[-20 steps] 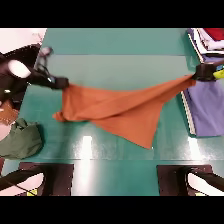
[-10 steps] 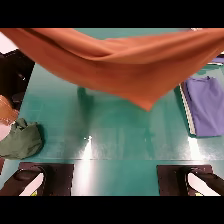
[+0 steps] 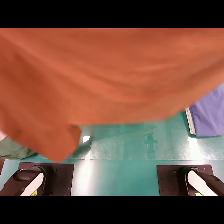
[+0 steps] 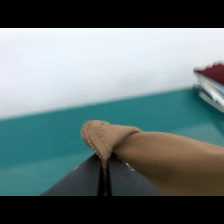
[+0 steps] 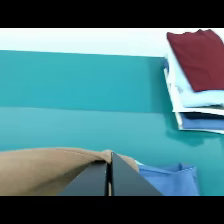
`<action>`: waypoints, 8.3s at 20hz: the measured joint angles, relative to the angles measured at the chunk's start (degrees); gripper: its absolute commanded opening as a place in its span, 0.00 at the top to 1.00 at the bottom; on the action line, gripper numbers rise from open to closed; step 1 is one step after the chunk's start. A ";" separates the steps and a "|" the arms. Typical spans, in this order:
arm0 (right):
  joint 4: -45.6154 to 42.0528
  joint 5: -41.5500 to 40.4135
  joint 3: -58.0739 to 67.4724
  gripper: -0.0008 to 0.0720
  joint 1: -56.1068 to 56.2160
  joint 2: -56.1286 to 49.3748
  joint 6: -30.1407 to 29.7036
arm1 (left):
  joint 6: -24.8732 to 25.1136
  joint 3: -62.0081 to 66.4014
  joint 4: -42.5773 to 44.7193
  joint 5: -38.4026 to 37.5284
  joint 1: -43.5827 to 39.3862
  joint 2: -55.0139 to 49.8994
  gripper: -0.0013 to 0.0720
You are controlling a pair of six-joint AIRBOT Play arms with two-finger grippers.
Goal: Fold the shirts.
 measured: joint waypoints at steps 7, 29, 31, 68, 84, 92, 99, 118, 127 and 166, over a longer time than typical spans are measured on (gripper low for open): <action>1.38 3.58 -2.60 0.97 8.13 -20.61 -0.33 | 0.70 -22.25 -0.15 -3.45 0.00 -14.60 0.95; 18.29 -1.97 -40.22 0.54 2.78 -15.26 -5.86 | 2.23 -47.95 0.28 -3.39 11.80 -23.91 0.26; 19.67 -3.80 -46.84 0.54 2.45 -10.45 -6.36 | 2.99 -56.68 -3.26 -4.00 12.20 -19.69 0.26; 14.75 -10.36 -92.72 0.44 -18.32 2.32 -5.22 | 9.31 -71.45 -18.23 3.89 12.55 -9.03 0.95; 18.14 -19.93 -60.92 0.97 -4.31 13.00 -5.33 | 6.40 -32.63 -16.15 -5.14 12.55 -9.01 0.95; 17.22 -14.45 -25.83 0.97 -5.95 14.78 -5.31 | 1.44 14.69 -16.11 -7.45 12.59 -8.31 0.95; 17.00 -3.28 -6.71 0.97 -13.97 10.12 -4.87 | -1.46 20.70 -17.68 -5.03 12.59 -6.34 0.95; -0.90 -4.46 -14.67 0.97 10.01 -38.93 3.52 | 4.07 -8.39 -8.98 2.12 6.27 -47.45 0.95; -1.38 -6.25 -20.35 0.97 10.75 -38.45 1.90 | 6.10 -11.87 -5.92 -1.92 6.95 -50.66 0.95; 3.87 -8.98 -57.05 0.40 10.38 -3.17 2.10 | -4.07 -80.46 -7.17 -2.91 7.10 -5.46 0.94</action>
